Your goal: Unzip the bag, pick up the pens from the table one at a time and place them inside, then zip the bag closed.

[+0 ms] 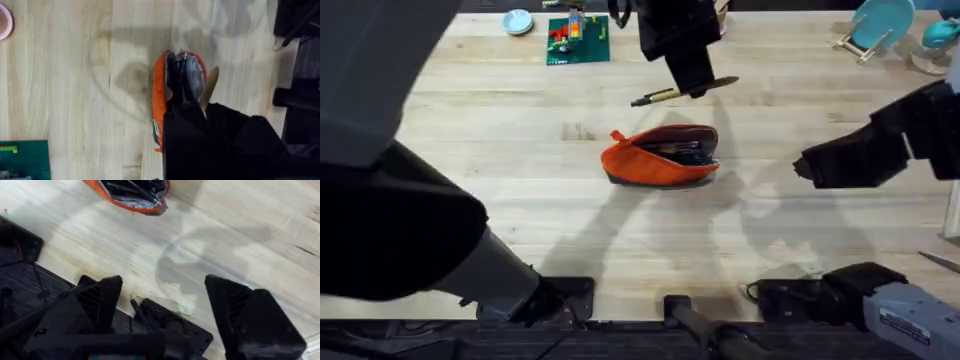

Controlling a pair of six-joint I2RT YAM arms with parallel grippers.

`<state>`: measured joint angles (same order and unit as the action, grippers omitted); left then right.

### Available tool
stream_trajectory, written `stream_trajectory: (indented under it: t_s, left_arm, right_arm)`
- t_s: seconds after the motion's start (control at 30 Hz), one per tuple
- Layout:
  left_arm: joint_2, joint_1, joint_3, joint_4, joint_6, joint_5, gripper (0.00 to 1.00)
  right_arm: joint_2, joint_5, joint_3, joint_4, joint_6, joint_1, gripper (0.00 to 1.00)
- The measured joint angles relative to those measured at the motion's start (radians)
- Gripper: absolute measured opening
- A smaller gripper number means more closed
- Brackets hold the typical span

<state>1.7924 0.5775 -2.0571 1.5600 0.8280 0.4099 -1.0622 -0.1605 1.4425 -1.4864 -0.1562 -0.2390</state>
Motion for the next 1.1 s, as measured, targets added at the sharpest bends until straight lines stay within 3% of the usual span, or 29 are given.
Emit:
stream_trajectory:
  t_s: [0.27, 1.1]
  left_arm:
    - [0.065, 0.026, -0.002, 0.012, 0.003, 0.006, 0.042]
    - [0.23, 0.041, -0.002, 0.022, 0.003, 0.002, 0.042]
  right_arm:
    - [0.0, 0.0, 0.0, 0.0, 0.0, 0.0, 0.996]
    - [0.0, 0.0, 0.0, 0.0, 0.0, 0.0, 0.996]
